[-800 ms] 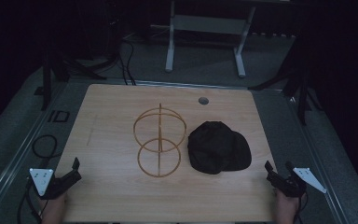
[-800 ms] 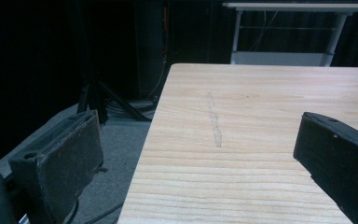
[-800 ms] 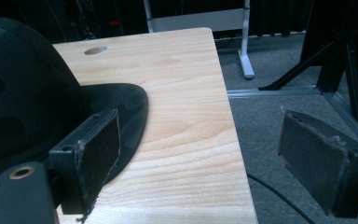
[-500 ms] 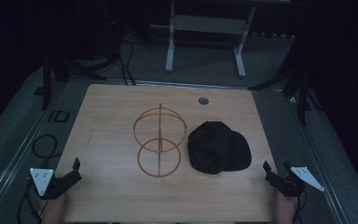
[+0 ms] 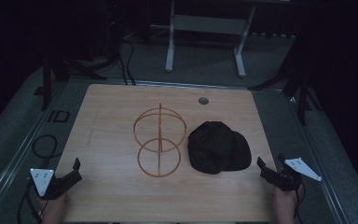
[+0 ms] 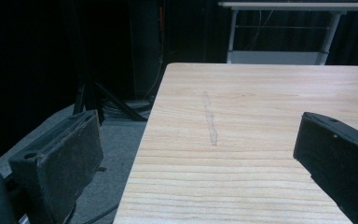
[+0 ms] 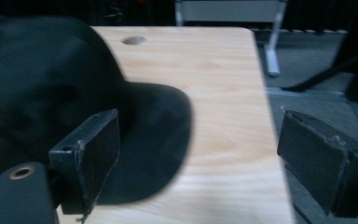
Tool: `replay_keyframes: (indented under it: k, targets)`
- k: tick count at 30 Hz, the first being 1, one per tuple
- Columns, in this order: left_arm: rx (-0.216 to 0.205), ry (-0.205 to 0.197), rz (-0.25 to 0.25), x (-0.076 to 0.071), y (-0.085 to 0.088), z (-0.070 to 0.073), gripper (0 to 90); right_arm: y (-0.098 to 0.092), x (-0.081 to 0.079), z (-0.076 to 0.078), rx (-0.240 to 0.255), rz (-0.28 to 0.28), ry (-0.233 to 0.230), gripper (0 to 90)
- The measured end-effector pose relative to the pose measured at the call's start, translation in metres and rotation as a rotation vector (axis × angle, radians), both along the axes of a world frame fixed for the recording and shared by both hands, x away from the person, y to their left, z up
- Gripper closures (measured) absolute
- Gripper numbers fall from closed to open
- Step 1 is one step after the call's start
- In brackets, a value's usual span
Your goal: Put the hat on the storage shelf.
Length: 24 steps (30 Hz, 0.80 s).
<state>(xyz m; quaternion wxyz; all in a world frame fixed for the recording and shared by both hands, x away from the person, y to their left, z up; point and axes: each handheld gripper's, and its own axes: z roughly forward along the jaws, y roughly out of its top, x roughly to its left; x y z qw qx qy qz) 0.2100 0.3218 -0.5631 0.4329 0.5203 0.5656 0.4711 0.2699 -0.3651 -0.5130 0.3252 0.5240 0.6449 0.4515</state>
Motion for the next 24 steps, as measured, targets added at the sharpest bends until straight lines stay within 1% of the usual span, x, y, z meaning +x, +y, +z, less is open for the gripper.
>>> replay_keyframes:
  k: [2,5,7,9,12,15,16,17,19,20,22,24]
  targets:
    - [-0.001,0.001,-0.003,0.000,0.000,0.000,1.8,0.010,0.001,0.006,0.008,0.035,0.020,12.5]
    - [-0.002,0.001,-0.004,0.000,0.000,0.000,1.8,0.026,0.001,0.013,0.039,0.110,0.024,12.2]
    - [-0.003,0.001,-0.004,0.000,0.000,0.000,1.8,0.037,0.002,0.017,0.037,0.128,0.022,12.2]
    - [-0.005,0.002,-0.007,0.000,0.000,0.000,1.8,0.049,0.003,0.021,0.022,0.136,0.018,12.1]
    - [-0.008,0.001,-0.007,0.000,0.000,0.000,1.8,0.064,0.003,0.024,0.015,0.180,-0.007,11.1]
    - [-0.007,0.002,-0.008,0.000,0.000,0.000,1.8,0.080,0.004,0.025,0.002,0.215,-0.002,11.1]
    - [-0.006,0.001,-0.009,0.000,0.000,0.000,1.8,0.085,0.004,0.024,-0.011,0.219,-0.001,11.1]
    - [-0.006,0.001,-0.009,0.000,0.000,0.000,1.8,0.085,0.004,0.024,-0.011,0.219,-0.001,11.1]
    - [-0.004,0.000,-0.011,0.000,0.000,0.000,1.8,0.098,0.006,0.021,-0.042,0.216,0.004,11.1]
    - [-0.003,0.000,-0.011,0.000,0.000,0.000,1.8,0.102,0.008,0.020,-0.049,0.203,0.004,11.1]
    - [-0.004,0.000,-0.013,0.000,0.000,0.000,1.8,0.107,0.011,0.017,-0.036,0.203,0.017,10.8]
    - [-0.007,0.001,-0.014,0.000,0.000,0.000,1.8,0.114,0.015,0.014,-0.035,0.172,0.020,10.8]
